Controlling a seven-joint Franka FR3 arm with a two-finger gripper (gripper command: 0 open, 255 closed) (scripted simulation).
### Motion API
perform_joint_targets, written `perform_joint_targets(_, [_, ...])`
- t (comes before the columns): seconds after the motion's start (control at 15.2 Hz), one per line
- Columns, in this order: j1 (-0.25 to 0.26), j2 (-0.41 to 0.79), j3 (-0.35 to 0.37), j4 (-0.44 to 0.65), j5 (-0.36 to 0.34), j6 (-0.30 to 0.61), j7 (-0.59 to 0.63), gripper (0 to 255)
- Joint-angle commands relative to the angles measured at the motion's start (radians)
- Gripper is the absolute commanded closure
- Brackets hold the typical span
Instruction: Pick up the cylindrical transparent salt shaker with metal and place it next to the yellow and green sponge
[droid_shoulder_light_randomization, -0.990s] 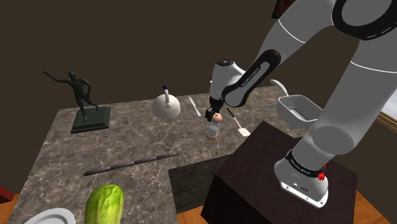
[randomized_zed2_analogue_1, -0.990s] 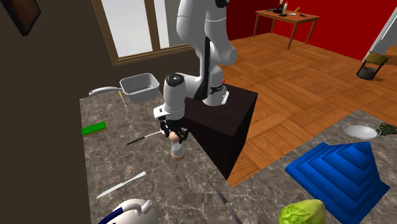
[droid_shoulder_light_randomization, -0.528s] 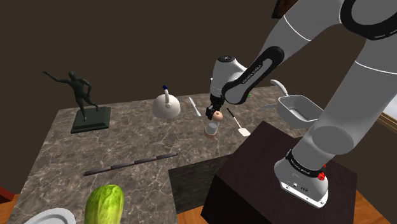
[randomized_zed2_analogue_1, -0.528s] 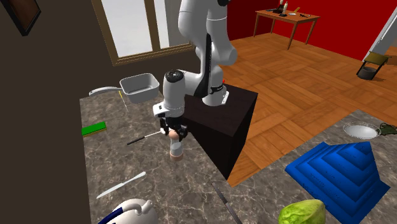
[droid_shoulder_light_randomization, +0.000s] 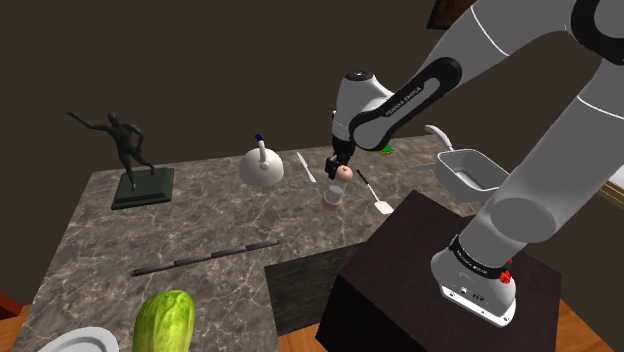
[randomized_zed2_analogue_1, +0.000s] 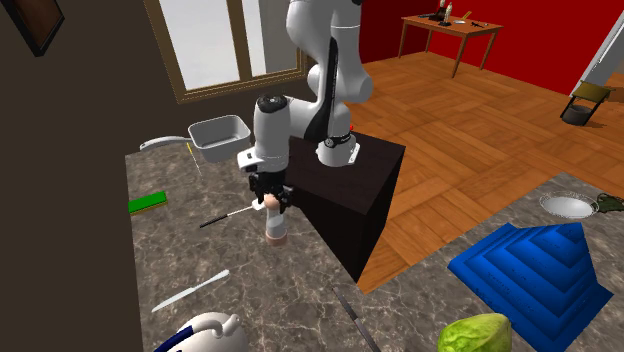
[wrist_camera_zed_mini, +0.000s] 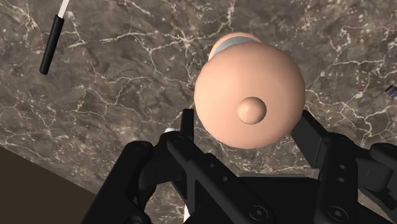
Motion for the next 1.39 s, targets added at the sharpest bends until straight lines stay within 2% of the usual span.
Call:
perform_joint_targets(0.0, [0.002, -0.028, 0.002, 0.003, 0.016, -0.030, -0.012, 255])
perform_joint_targets(1.32, [0.019, -0.240, -0.005, 0.094, 0.101, -0.327, -0.092, 255])
